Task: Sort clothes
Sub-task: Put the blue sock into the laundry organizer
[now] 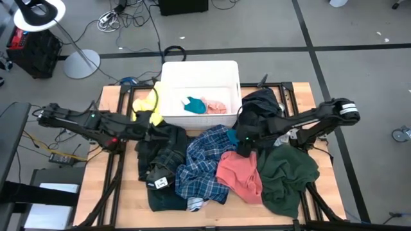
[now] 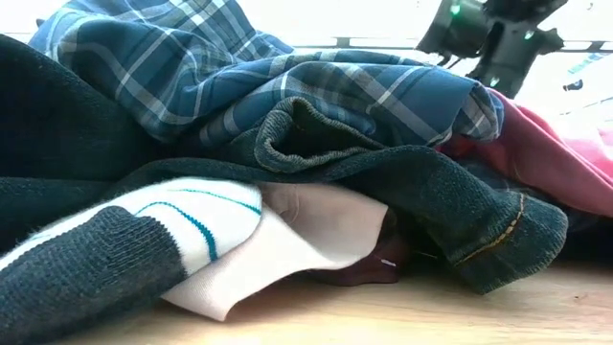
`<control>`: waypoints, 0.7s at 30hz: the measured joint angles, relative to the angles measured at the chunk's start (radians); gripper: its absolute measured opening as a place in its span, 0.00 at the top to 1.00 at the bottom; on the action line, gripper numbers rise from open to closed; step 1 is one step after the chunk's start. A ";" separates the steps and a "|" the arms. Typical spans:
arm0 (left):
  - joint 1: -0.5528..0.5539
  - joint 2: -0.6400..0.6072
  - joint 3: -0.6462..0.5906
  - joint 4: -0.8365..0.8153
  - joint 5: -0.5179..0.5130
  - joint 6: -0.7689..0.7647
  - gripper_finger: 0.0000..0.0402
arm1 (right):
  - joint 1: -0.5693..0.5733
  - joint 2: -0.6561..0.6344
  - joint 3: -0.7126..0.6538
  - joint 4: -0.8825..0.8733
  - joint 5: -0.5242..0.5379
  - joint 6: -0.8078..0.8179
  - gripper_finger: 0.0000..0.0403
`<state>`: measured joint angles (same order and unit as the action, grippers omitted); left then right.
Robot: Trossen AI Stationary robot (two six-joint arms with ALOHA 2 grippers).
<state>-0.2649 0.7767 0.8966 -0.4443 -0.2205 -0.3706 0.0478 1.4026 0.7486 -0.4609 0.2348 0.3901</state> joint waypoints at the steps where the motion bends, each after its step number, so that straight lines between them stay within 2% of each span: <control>1: 0.000 -0.020 -0.008 -0.001 0.000 0.000 0.78 | -0.005 0.016 0.000 0.008 0.002 0.001 0.44; 4: 0.000 -0.062 -0.024 0.000 0.000 -0.001 0.78 | -0.014 0.048 0.002 0.014 0.021 0.046 0.52; 9: 0.000 -0.087 -0.025 0.021 0.000 -0.001 0.78 | -0.016 0.031 0.052 -0.048 0.015 0.088 0.92; 10: 0.000 -0.086 -0.025 0.031 0.000 -0.001 0.78 | -0.014 0.018 0.072 -0.077 0.010 0.088 0.96; 15: 0.000 -0.078 -0.025 0.060 0.000 -0.001 0.78 | 0.022 -0.043 0.215 -0.288 0.059 0.113 0.98; 21: 0.001 -0.069 -0.025 0.096 0.000 -0.001 0.78 | 0.070 -0.065 0.454 -0.517 0.136 0.105 0.99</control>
<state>-0.2638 0.7077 0.8711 -0.3485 -0.2207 -0.3717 0.1181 1.3374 1.2029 -0.9780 0.3704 0.4950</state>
